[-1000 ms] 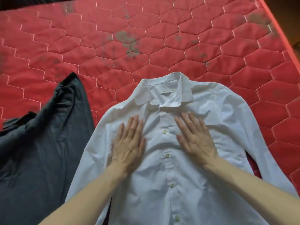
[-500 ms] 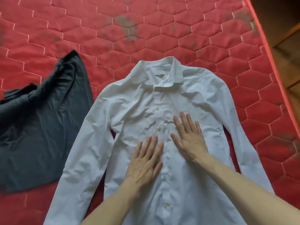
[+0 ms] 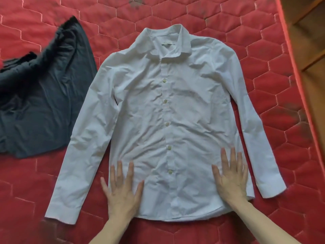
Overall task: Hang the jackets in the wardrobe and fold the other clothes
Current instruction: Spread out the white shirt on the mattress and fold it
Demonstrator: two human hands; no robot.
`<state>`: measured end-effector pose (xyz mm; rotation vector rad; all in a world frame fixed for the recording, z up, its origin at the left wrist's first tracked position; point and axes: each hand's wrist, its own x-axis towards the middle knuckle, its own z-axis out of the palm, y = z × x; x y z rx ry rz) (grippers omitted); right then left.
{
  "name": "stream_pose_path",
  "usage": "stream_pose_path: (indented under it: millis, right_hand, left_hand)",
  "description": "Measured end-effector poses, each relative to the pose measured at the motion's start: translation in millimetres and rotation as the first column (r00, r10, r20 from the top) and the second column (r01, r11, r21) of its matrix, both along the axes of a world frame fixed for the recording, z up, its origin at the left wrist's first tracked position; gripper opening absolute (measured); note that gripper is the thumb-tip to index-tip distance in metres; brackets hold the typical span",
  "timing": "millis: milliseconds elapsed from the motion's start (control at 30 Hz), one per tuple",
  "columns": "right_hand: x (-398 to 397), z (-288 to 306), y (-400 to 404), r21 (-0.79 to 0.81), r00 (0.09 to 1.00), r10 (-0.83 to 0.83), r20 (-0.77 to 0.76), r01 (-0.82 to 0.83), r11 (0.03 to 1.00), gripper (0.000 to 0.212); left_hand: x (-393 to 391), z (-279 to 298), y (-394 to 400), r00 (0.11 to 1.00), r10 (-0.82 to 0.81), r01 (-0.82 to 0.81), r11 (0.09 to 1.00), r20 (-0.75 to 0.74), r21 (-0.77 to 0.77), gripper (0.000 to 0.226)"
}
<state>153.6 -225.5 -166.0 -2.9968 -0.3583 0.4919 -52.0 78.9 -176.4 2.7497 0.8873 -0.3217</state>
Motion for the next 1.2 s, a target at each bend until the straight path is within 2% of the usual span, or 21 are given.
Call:
stream_pose_path:
  millis: [67,100,167,233,267,333,400,467,500,633,667,733,833,900,1033,1067,1133,1200]
  right_hand:
    - [-9,7,-5,0.045,0.997,-0.082,0.004,0.082,0.996,0.079]
    - [-12,10,-6,0.087,0.989,-0.147,0.033,0.143,0.986,0.077]
    - [-16,16,-9,0.17,0.933,-0.352,0.079,0.335,0.927,0.066]
    - [-17,23,-10,0.192,0.835,-0.55,0.005,0.539,0.82,0.05]
    - [-18,26,-11,0.168,0.822,-0.569,-0.031,0.566,0.807,0.04]
    - [-17,28,-17,0.136,0.888,-0.459,-0.033,0.459,0.878,0.03]
    - [-18,30,-23,0.086,0.94,-0.339,0.043,0.335,0.938,0.039]
    - [-18,31,-27,0.072,0.909,-0.404,0.099,0.399,0.914,0.05]
    - [-17,31,-29,0.083,0.888,-0.454,0.072,0.448,0.89,0.049]
    - [-10,36,-37,0.305,0.829,-0.515,-0.218,0.559,0.771,0.032]
    - [-10,40,-39,0.337,0.828,-0.513,-0.227,0.561,0.756,0.032]
    - [-12,45,-45,0.285,0.834,-0.531,-0.15,0.551,0.785,0.035]
    - [-17,44,-51,0.125,0.821,-0.564,-0.093,0.571,0.811,0.043]
    - [-21,40,-49,0.062,0.83,-0.555,-0.059,0.558,0.827,0.047]
    - [-25,34,-32,0.106,0.869,-0.465,0.168,0.453,0.885,0.056]
    - [-24,34,-25,0.111,0.897,-0.395,0.197,0.38,0.918,0.061]
    - [-23,32,-11,0.094,0.967,-0.146,0.209,0.129,0.987,0.061]
    - [-23,29,7,0.072,0.977,0.129,0.171,-0.143,0.987,0.062]
  left_hand:
    - [-8,7,-13,0.979,0.202,-0.201,0.978,0.009,-0.051,0.082]
    - [-5,11,-18,0.938,0.343,-0.338,0.937,0.042,-0.089,0.079]
    - [6,19,-20,0.785,0.611,-0.592,0.788,0.098,-0.171,0.074]
    - [19,27,-13,0.653,0.754,-0.724,0.65,0.074,-0.233,0.058]
    - [21,30,-8,0.649,0.759,-0.73,0.638,0.04,-0.245,0.048]
    - [20,29,0,0.737,0.676,-0.656,0.713,-0.004,-0.246,0.034]
    - [10,29,5,0.788,0.616,-0.598,0.76,-0.011,-0.254,0.031]
    - [0,28,10,0.785,0.619,-0.584,0.754,0.029,-0.299,0.031]
    - [-4,27,12,0.786,0.617,-0.573,0.752,0.042,-0.326,0.031]
    - [-12,28,20,0.81,0.585,-0.532,0.762,0.04,-0.368,0.033]
    - [-14,30,21,0.815,0.578,-0.529,0.77,0.038,-0.357,0.034]
    - [-17,34,23,0.839,0.544,-0.511,0.796,0.015,-0.324,0.036]
    - [-22,37,23,0.888,0.457,-0.451,0.845,-0.049,-0.286,0.031]
    - [-21,38,23,0.912,0.401,-0.409,0.879,-0.083,-0.245,0.03]
    - [-14,41,21,0.909,0.398,-0.415,0.891,-0.125,-0.183,0.033]
    - [-13,42,21,0.902,0.414,-0.431,0.885,-0.126,-0.178,0.035]
    - [-11,46,21,0.883,0.455,-0.469,0.864,-0.115,-0.18,0.038]
    - [-11,52,22,0.859,0.505,-0.511,0.84,-0.082,-0.181,0.041]
